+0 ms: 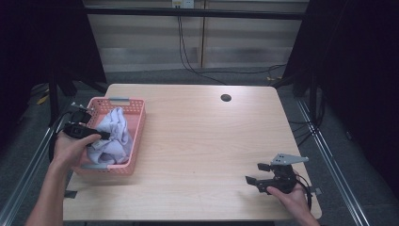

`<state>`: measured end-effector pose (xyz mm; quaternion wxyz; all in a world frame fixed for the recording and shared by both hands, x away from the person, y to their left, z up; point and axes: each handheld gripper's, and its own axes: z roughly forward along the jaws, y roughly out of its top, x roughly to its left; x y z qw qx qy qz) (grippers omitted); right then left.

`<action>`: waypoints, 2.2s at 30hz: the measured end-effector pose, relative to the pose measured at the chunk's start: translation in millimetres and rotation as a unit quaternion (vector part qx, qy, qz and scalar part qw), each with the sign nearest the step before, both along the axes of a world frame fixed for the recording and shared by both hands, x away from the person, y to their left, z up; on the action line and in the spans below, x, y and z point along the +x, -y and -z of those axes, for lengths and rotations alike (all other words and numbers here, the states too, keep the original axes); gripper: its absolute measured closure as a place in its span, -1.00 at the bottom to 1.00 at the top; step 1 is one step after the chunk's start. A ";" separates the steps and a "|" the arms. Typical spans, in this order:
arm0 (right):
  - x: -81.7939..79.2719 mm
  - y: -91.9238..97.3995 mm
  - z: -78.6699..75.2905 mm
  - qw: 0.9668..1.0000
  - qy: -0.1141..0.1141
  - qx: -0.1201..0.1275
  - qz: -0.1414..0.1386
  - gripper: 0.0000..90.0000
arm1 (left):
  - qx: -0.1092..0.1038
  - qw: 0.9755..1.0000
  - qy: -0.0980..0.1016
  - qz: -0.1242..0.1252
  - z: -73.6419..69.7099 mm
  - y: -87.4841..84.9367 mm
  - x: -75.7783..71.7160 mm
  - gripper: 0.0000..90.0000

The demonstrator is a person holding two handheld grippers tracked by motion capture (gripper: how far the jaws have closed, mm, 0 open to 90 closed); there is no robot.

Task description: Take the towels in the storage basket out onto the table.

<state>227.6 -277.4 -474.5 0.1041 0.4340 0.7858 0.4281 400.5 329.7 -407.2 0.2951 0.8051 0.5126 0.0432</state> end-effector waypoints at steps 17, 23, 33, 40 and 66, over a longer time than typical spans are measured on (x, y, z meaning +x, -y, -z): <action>-0.1 -0.3 -0.2 1.000 0.000 -0.001 -0.002 -0.51 | -0.072 0.996 0.050 -0.010 -31.2 -10.2 -4.7 0.50; 0.2 -0.2 -0.1 1.000 -0.001 -0.001 -0.004 -0.51 | -0.085 0.994 0.066 -0.011 -40.1 -9.1 -6.5 0.50; 0.0 -0.1 -0.4 1.000 -0.001 0.000 -0.003 -0.51 | -0.099 0.990 0.098 -0.009 -68.5 -11.6 -9.0 0.50; 0.9 -0.3 0.2 1.000 -0.002 -0.001 -0.003 -0.51 | -0.097 0.987 0.129 -0.009 -91.3 -4.9 -7.6 0.50; 0.2 0.3 -0.3 1.000 -0.003 0.000 -0.003 -0.51 | -0.112 0.975 0.188 -0.025 -155.6 -4.9 -7.6 0.50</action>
